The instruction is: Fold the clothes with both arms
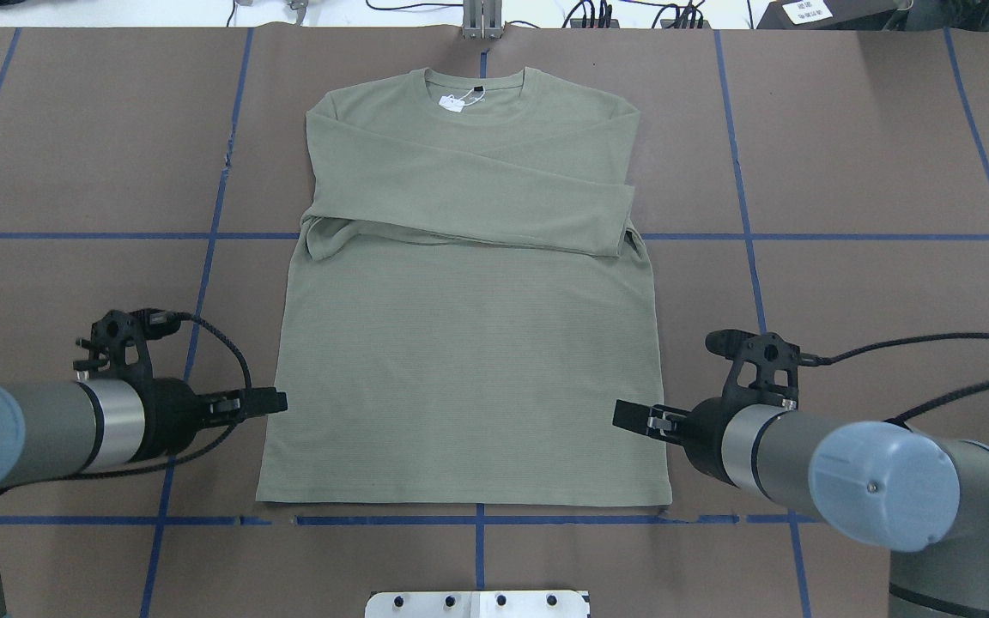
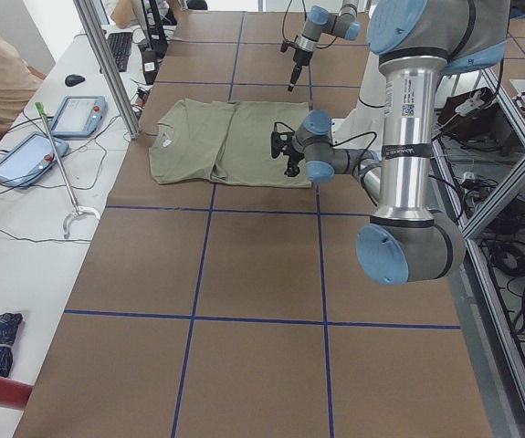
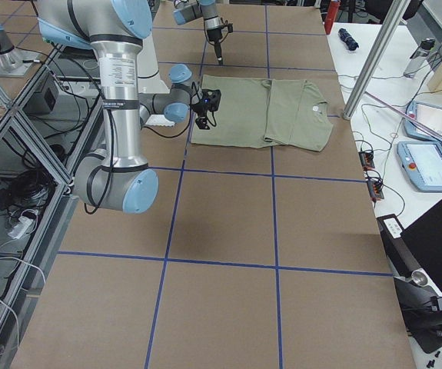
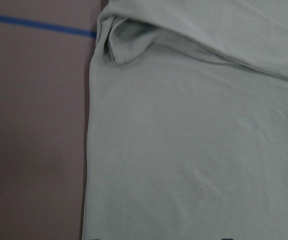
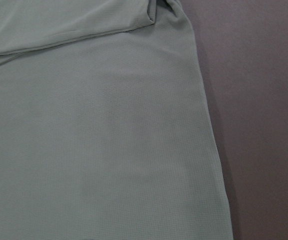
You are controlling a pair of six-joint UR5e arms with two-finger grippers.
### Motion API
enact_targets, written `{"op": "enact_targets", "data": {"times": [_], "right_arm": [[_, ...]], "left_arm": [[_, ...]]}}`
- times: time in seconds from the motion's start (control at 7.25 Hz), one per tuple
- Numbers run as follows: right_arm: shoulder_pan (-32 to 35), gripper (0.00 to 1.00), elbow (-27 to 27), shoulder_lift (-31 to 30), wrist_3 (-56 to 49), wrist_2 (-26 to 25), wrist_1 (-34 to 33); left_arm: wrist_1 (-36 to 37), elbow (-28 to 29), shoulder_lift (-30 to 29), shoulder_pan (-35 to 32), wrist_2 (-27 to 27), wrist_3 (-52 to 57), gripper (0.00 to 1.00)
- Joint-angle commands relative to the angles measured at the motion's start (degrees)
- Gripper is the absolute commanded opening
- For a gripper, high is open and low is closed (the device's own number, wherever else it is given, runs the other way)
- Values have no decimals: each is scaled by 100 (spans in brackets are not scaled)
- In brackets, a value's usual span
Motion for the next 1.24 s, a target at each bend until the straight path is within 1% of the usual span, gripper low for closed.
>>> {"op": "enact_targets", "data": {"times": [0.0, 0.14, 0.41, 0.69, 0.83, 0.97, 1.1], "right_arm": [[-330, 91, 121, -239, 591, -328, 68], [-382, 91, 113, -239, 593, -459, 68], [-461, 92, 113, -239, 593, -556, 59], [-480, 92, 113, -239, 593, -583, 59], [-488, 92, 104, -239, 593, -583, 59], [-497, 92, 104, -231, 601, -592, 68], [-497, 92, 95, -222, 593, -592, 68]], "left_arm": [[-41, 208, 183, 639, 545, -820, 70], [-41, 314, 166, 727, 554, -927, 67], [-41, 324, 157, 877, 572, -955, 67], [-41, 324, 139, 983, 572, -955, 65], [-41, 324, 130, 1000, 554, -955, 62], [-41, 324, 121, 1026, 563, -955, 60], [-32, 342, 104, 1035, 554, -955, 60]]}}
